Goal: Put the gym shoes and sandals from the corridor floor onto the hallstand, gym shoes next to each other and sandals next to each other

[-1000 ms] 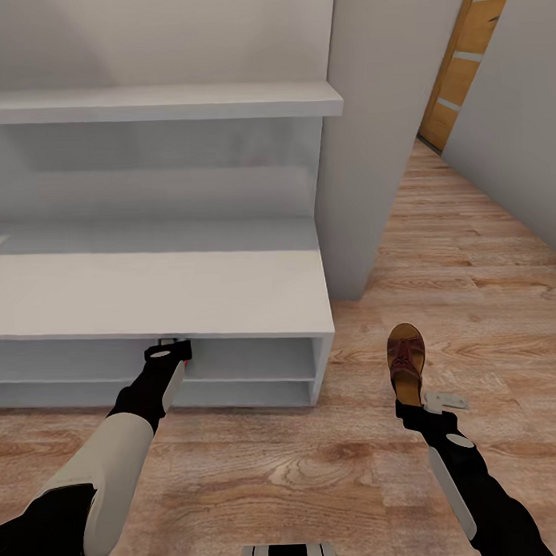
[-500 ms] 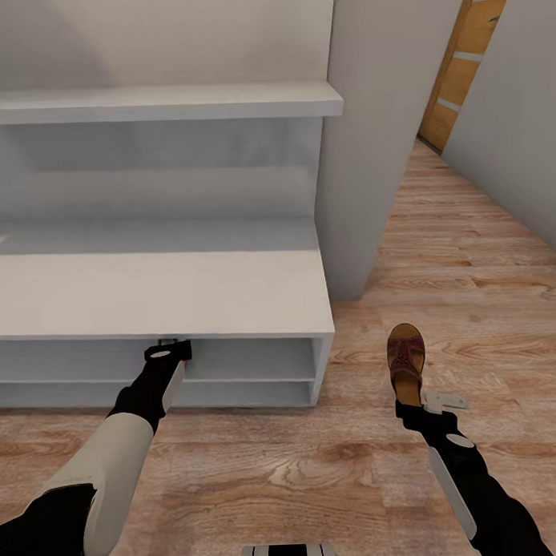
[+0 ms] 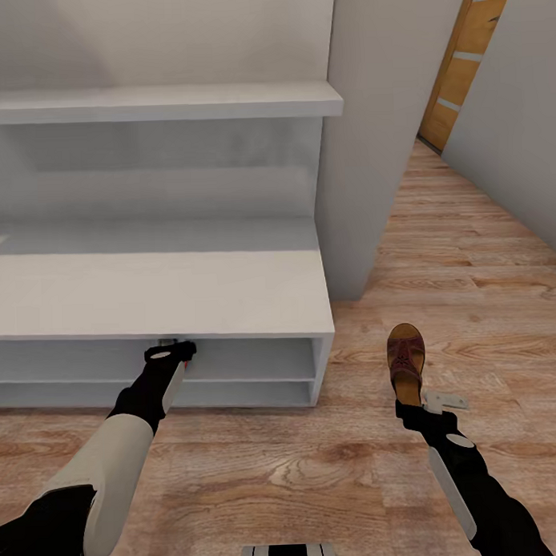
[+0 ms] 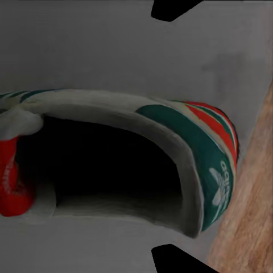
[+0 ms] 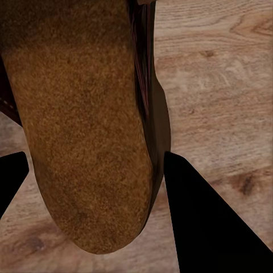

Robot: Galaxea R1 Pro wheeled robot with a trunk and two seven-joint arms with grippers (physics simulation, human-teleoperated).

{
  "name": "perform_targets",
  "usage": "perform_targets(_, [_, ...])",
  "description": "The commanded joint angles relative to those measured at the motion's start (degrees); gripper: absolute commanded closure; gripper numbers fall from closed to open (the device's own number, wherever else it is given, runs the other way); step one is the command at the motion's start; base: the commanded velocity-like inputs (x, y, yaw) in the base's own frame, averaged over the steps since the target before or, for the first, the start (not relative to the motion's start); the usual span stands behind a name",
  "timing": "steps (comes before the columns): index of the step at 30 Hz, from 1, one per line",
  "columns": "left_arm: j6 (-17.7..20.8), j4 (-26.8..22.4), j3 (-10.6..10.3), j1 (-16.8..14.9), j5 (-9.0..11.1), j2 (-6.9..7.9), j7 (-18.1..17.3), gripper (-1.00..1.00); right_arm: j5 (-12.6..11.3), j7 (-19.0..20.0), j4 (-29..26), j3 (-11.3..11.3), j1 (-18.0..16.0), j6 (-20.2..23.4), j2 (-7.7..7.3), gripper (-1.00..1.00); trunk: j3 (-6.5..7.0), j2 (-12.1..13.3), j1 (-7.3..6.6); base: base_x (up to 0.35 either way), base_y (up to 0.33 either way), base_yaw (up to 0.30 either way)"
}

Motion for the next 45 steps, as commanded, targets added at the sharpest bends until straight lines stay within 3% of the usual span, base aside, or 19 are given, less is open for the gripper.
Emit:
perform_targets(1, [0.00, 0.00, 0.00, 0.02, 0.01, -0.01, 0.00, -1.00, -0.17, 0.00, 0.01, 0.00, 0.00, -0.05, 0.00, 1.00, 0.00, 0.00, 0.00, 0.000, 0.000, 0.000])
perform_targets(26, [0.00, 0.00, 0.00, 0.10, 0.07, 0.05, 0.00, -1.00, -0.17, 0.00, 0.00, 0.00, 0.01, -0.05, 0.00, 1.00, 0.00, 0.00, 0.00, -0.008, 0.000, 0.000])
perform_targets(45, [0.00, 0.00, 0.09, 0.11, 0.13, 0.11, 0.00, -1.00, -0.17, 0.00, 0.01, 0.00, 0.00, -0.05, 0.00, 1.00, 0.00, 0.00, 0.00, -0.307, 0.000, 0.000])
